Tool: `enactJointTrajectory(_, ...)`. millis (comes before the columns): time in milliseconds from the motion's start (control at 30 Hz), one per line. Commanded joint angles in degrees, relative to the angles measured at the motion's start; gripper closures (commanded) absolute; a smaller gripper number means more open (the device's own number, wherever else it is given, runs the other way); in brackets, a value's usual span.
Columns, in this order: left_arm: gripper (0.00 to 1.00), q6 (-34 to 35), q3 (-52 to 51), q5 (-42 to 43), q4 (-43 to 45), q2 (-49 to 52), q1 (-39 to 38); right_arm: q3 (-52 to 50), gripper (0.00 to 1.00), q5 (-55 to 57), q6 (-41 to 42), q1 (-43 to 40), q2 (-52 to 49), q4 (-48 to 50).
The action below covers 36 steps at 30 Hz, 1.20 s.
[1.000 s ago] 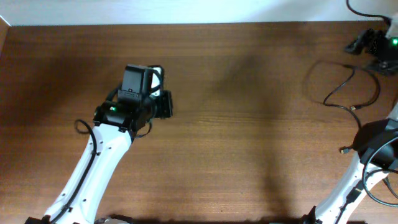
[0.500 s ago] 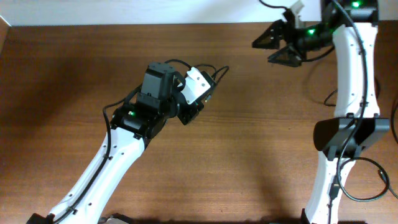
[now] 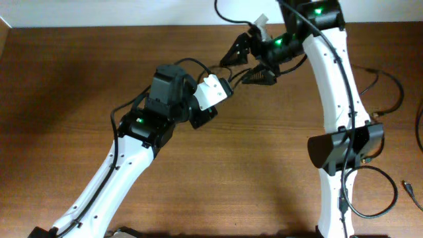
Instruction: Untangle cables
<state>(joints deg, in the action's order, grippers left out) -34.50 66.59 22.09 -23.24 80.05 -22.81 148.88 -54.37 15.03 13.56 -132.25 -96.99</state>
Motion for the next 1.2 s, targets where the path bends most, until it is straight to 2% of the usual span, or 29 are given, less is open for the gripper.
enactJointTrajectory(0,1.00,-1.11,0.22,0.61,1.11,-0.61,0.02,-0.26,0.32,-0.59,0.50,1.51,0.09,0.13)
enactJointTrajectory(33,1.00,-1.11,0.22,0.61,1.09,-0.61,0.02,-0.26,0.44,-0.15,0.50,1.60,0.09,0.13)
enactJointTrajectory(67,1.00,-1.09,0.22,0.63,1.05,-0.61,0.02,-0.26,0.64,0.52,0.52,1.57,0.09,0.11)
enactJointTrajectory(100,1.00,-1.07,0.22,0.63,1.05,-0.61,-0.09,-0.26,0.76,1.07,0.52,1.57,0.09,0.11)
enactJointTrajectory(167,1.00,-1.09,0.22,0.66,1.07,-0.61,-0.48,-0.26,0.93,1.07,0.52,1.57,0.09,0.13)
enactJointTrajectory(267,0.99,-0.83,0.22,0.63,1.05,-0.61,-0.79,-0.26,0.96,3.19,0.52,1.57,0.09,0.35)
enactJointTrajectory(333,0.90,-0.66,0.22,0.87,0.98,-0.61,-0.79,-0.26,0.96,5.42,0.52,1.55,0.09,0.35)
enactJointTrajectory(367,0.71,-0.66,0.22,0.87,0.94,-0.61,-0.79,-0.26,0.96,5.53,0.52,1.36,0.09,0.35)
enactJointTrajectory(400,0.18,-0.66,0.22,0.87,0.87,-0.61,-0.79,-0.26,0.96,5.53,0.52,1.03,0.09,0.52)
enactJointTrajectory(433,0.01,0.02,0.22,0.87,0.87,-0.63,-0.79,-0.26,0.96,5.55,0.52,0.63,0.09,1.07)
enactJointTrajectory(567,0.01,6.54,0.22,0.87,0.90,-0.63,-0.79,-0.26,0.96,5.55,0.72,-3.91,0.09,5.79)
enactJointTrajectory(667,0.01,9.22,0.22,0.85,0.39,-0.63,-0.79,-0.26,0.96,5.55,5.14,-11.19,0.09,10.03)
enactJointTrajectory(933,0.01,9.38,0.22,0.81,-2.82,-0.63,-0.79,-0.26,0.96,5.57,6.54,-34.67,0.09,24.39)
enactJointTrajectory(1100,0.01,9.38,0.22,0.81,-2.97,-0.63,-0.79,-0.26,0.96,5.60,7.82,-44.61,0.09,26.34)
enactJointTrajectory(1167,0.01,9.38,0.22,0.81,-2.97,-0.63,-0.79,-0.26,0.96,5.86,7.78,-46.18,0.09,26.40)
